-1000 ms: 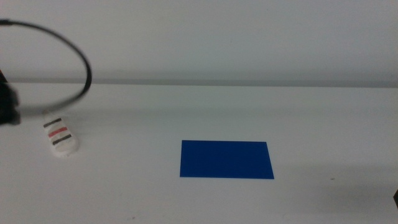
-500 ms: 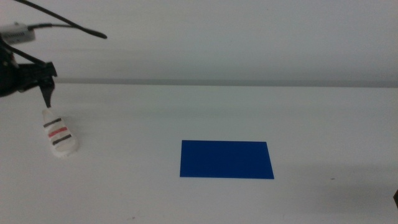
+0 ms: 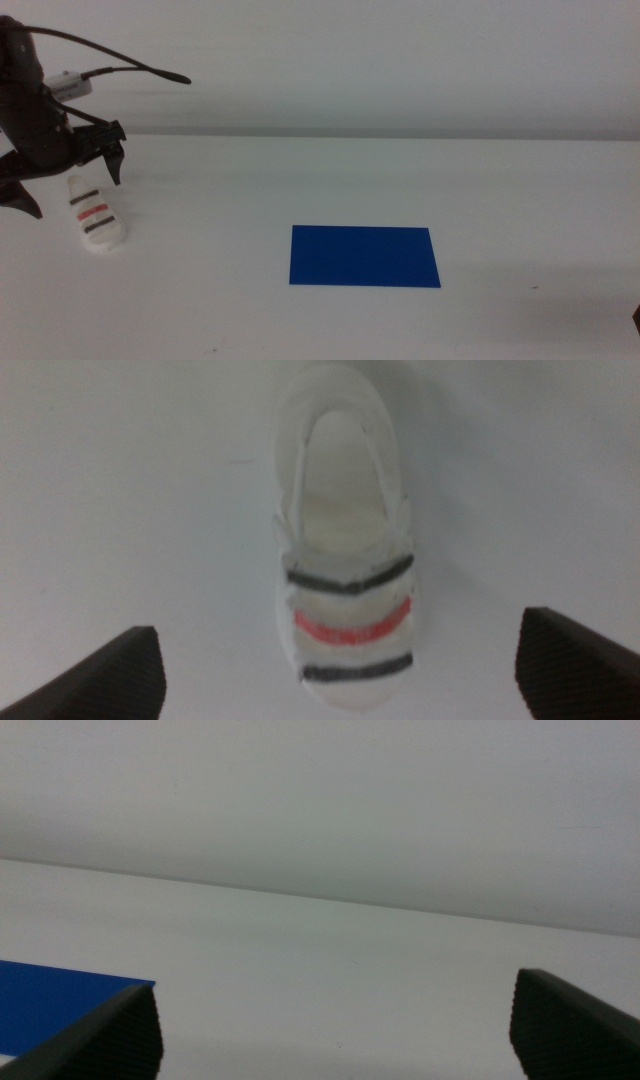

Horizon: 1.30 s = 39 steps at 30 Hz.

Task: Use one arm to grab the shoe from the table and place it on the mat.

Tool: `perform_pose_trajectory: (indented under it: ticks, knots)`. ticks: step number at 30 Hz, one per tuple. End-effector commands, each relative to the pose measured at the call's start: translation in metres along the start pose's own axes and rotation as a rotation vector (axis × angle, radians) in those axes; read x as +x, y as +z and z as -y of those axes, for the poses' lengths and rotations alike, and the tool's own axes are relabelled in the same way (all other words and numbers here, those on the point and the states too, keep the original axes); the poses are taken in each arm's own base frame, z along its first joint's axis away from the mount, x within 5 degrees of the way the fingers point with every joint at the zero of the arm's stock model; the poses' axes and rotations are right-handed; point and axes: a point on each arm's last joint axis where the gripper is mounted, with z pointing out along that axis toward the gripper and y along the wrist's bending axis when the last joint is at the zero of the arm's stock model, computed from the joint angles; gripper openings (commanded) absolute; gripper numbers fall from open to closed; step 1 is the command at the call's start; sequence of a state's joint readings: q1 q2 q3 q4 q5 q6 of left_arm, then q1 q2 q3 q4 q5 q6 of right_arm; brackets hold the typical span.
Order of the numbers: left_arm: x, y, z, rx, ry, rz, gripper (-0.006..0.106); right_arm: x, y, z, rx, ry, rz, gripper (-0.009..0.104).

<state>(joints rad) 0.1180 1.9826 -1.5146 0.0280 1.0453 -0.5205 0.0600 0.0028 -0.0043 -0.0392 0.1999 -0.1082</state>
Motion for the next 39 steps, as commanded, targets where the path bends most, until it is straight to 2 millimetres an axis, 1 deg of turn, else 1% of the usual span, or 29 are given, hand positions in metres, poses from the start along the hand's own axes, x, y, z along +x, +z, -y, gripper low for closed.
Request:
perform_pose_trajectory:
  ticks: [1,4,12,16,20,23,25,26,29,33,35,36,39]
  knots:
    - [-0.004,0.007,0.002,0.011,-0.018,0.009,0.094,0.012,0.0,-0.002,0.001,-0.004,0.002,0.093]
    - [-0.006,0.02,0.002,0.004,-0.02,-0.005,0.094,0.012,0.0,-0.002,0.001,-0.004,0.002,0.093]
    - [-0.012,0.041,-0.004,-0.011,-0.025,-0.021,0.094,0.012,0.0,-0.002,0.001,-0.004,0.002,0.093]
    - [-0.011,0.048,-0.004,-0.017,-0.025,-0.033,0.094,0.012,0.0,-0.002,0.001,-0.004,0.002,0.093]
    - [-0.012,0.05,-0.004,-0.017,-0.025,-0.033,0.093,0.012,0.0,-0.002,0.001,-0.004,0.002,0.093]
    - [-0.011,0.05,-0.004,-0.021,-0.008,-0.04,0.088,0.012,0.0,-0.002,0.001,-0.004,0.002,0.093]
    - [-0.011,0.05,-0.004,-0.022,-0.008,-0.042,0.08,0.012,0.0,-0.002,0.001,-0.004,0.002,0.093]
    - [-0.011,0.05,-0.004,-0.022,-0.008,-0.042,0.075,0.012,0.0,-0.002,0.001,-0.004,0.002,0.093]
    - [-0.011,0.05,-0.004,-0.02,-0.008,-0.04,0.054,0.012,0.0,-0.002,0.001,-0.004,0.002,0.093]
    - [-0.01,0.048,-0.005,-0.029,-0.049,-0.053,0.018,0.012,0.0,-0.002,0.001,-0.004,0.002,0.093]
    - [-0.008,0.037,-0.005,-0.037,-0.06,-0.065,0.0,0.012,0.0,-0.002,0.001,-0.004,0.002,0.093]
    - [-0.006,0.027,-0.004,-0.038,-0.064,-0.066,-0.002,0.012,0.0,-0.002,0.001,-0.004,0.002,0.093]
    - [0.006,-0.006,0.004,-0.056,-0.032,-0.029,-0.002,0.012,0.0,-0.002,0.001,-0.004,0.002,0.093]
